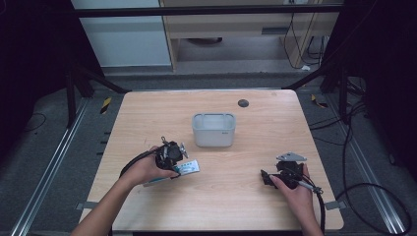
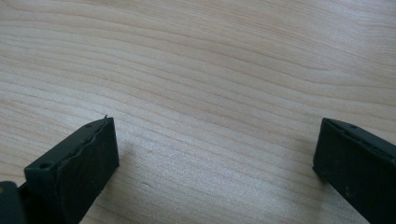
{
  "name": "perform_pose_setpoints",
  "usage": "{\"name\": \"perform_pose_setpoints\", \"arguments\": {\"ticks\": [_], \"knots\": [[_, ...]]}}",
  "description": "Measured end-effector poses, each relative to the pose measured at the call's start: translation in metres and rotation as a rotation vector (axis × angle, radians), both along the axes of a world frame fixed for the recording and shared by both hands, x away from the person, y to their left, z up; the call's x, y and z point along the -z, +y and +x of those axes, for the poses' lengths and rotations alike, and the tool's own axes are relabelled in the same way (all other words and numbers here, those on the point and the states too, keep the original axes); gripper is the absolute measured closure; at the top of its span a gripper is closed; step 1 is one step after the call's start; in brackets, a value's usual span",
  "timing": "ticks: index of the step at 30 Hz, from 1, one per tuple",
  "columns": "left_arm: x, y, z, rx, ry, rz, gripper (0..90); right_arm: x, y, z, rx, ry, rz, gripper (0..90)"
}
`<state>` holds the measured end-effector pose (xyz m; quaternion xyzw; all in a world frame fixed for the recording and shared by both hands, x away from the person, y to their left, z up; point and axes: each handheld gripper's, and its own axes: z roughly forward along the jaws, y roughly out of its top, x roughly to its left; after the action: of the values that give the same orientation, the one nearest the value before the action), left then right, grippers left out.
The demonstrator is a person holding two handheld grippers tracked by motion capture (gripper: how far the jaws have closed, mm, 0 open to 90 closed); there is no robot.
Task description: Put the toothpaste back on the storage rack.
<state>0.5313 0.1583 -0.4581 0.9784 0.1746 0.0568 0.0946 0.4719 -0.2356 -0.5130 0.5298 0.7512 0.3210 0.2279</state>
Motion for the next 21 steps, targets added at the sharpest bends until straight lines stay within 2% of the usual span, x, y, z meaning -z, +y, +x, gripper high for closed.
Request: {"name": "perform_pose_setpoints", "arguments": {"ticks": [11, 21], "knots": [[0.0028, -0.0035, 0.0006, 0.011, 0.011, 0.009, 52.4, 0.0000, 0.0000, 0.0000, 0.000, 0.000, 0.000, 0.4], [0.0025, -0.0044, 0.0029, 0.027, 0.010, 0.036, 55.7, 0.0000, 0.0000, 0.0000, 0.000, 0.000, 0.000, 0.4]]}}
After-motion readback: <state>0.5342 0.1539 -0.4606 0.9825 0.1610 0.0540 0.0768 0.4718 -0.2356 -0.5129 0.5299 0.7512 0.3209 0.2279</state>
